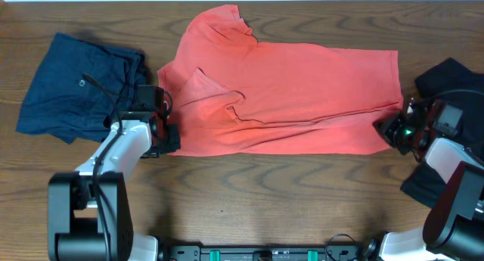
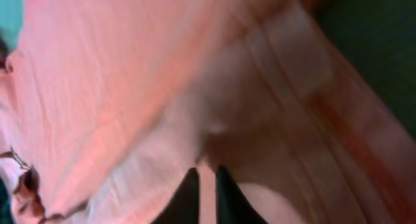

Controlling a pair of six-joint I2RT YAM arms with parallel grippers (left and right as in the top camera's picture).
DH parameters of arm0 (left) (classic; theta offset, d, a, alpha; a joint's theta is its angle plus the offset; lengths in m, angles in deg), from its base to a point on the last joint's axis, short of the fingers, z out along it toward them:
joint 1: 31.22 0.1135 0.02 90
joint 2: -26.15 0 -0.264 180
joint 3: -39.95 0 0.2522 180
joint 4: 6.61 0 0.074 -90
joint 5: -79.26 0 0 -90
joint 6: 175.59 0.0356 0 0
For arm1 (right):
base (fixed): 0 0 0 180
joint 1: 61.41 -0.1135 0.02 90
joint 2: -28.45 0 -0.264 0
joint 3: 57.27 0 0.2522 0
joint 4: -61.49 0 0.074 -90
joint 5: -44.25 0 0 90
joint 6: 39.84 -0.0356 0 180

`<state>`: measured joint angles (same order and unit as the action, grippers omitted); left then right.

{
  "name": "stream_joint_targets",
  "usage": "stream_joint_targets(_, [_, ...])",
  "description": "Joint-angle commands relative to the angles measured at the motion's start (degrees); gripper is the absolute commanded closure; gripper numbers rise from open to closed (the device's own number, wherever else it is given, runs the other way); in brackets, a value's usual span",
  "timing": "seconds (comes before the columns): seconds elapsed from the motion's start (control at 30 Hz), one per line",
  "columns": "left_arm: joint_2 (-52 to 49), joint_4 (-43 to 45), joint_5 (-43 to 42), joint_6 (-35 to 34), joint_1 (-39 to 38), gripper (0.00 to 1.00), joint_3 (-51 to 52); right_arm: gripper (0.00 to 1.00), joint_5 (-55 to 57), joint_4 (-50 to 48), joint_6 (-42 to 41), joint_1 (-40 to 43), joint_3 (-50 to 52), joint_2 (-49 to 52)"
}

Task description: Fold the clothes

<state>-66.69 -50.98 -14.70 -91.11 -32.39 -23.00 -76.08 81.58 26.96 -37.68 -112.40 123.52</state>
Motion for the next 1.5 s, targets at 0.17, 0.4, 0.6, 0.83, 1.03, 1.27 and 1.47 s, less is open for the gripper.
stream_joint_targets(0.17, [6.58, -0.2, -10.4, 3.8, 0.17, 0.62, -1.92, 0.99, 5.16, -18.38, -8.74, -2.56, -0.87, -1.57])
stream_joint_targets(0.4, [6.75, -0.94, -10.4, 3.87, 0.17, 0.53, -1.9, 0.83, 1.25, 6.25, 1.79, -0.48, -8.2, -9.9])
stream_joint_targets(0.6, [6.73, -0.76, -9.86, 6.19, 0.17, 0.47, -1.88, 0.52, 19.91, 28.83, 6.12, -0.48, -9.2, -11.89])
stream_joint_targets(0.83, [5.51, -0.55, -6.78, 6.19, 0.17, 0.48, -1.14, 0.47, 23.19, 28.55, 5.44, -0.48, -7.58, -5.07])
stream_joint_targets(1.03, [1.33, 0.61, -6.78, 6.16, 0.17, 0.48, -0.94, 0.56, 22.4, 24.98, 5.46, -0.48, -7.58, 1.75])
stream_joint_targets(1.27, [-4.26, 2.32, -6.71, 6.19, 0.17, 0.48, -0.94, 0.99, 26.71, 32.94, 3.13, -0.09, -8.46, 0.28])
stream_joint_targets(1.47, [-5.97, 2.91, -6.43, 7.06, 0.2, 0.48, -0.94, 0.99, 39.89, 45.03, -3.54, 1.31, -10.12, -5.29])
